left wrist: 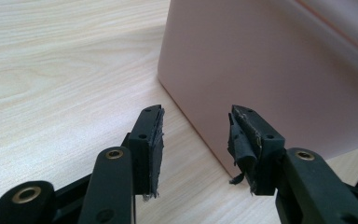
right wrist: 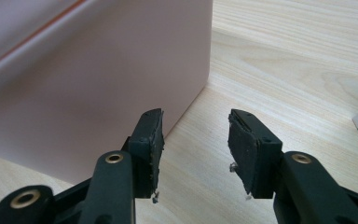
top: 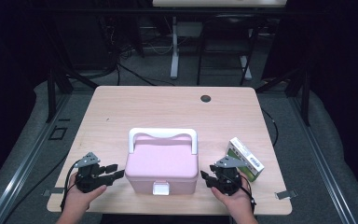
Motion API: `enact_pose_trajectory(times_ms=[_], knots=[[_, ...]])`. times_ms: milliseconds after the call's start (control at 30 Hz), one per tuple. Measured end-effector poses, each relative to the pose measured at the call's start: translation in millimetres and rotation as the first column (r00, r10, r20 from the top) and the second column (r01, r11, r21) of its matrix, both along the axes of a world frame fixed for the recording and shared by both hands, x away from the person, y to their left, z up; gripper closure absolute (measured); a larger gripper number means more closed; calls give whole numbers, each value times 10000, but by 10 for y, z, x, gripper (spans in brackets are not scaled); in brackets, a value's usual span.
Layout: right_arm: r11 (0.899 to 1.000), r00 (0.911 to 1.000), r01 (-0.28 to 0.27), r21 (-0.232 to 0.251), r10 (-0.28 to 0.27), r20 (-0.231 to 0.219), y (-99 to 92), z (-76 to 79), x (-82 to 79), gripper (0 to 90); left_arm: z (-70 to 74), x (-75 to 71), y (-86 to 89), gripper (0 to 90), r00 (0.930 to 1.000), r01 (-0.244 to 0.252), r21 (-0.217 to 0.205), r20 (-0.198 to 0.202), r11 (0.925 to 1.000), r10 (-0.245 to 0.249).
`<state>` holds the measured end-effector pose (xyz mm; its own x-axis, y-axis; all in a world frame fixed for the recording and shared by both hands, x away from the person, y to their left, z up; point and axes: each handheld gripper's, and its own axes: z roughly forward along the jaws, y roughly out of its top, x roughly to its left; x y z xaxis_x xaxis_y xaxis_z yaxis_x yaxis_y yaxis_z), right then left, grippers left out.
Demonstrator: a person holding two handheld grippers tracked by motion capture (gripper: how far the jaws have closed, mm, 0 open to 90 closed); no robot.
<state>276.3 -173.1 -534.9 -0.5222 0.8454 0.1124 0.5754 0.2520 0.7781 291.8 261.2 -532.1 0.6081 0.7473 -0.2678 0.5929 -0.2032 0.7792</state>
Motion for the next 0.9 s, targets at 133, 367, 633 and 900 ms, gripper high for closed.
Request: enact_pose_trajectory(times_ms=[133,367,633,900], knots=[[9996,9998,-213,-188,212,-52,-18,124,7,538,148,14,35,548,9998,174,-372,138,9992,-169],[9998,9999,-100,-198,100,-4,0,372,40,538,369,54,49,548,9994,321,-63,126,9995,-320],[9998,9996,-167,-134,170,245,11,726,130,537,655,172,1,548,9991,389,-70,184,9992,-388],[9998,9992,-148,158,142,381,29,991,199,531,932,285,-85,550,9973,679,-90,277,9977,-676]])
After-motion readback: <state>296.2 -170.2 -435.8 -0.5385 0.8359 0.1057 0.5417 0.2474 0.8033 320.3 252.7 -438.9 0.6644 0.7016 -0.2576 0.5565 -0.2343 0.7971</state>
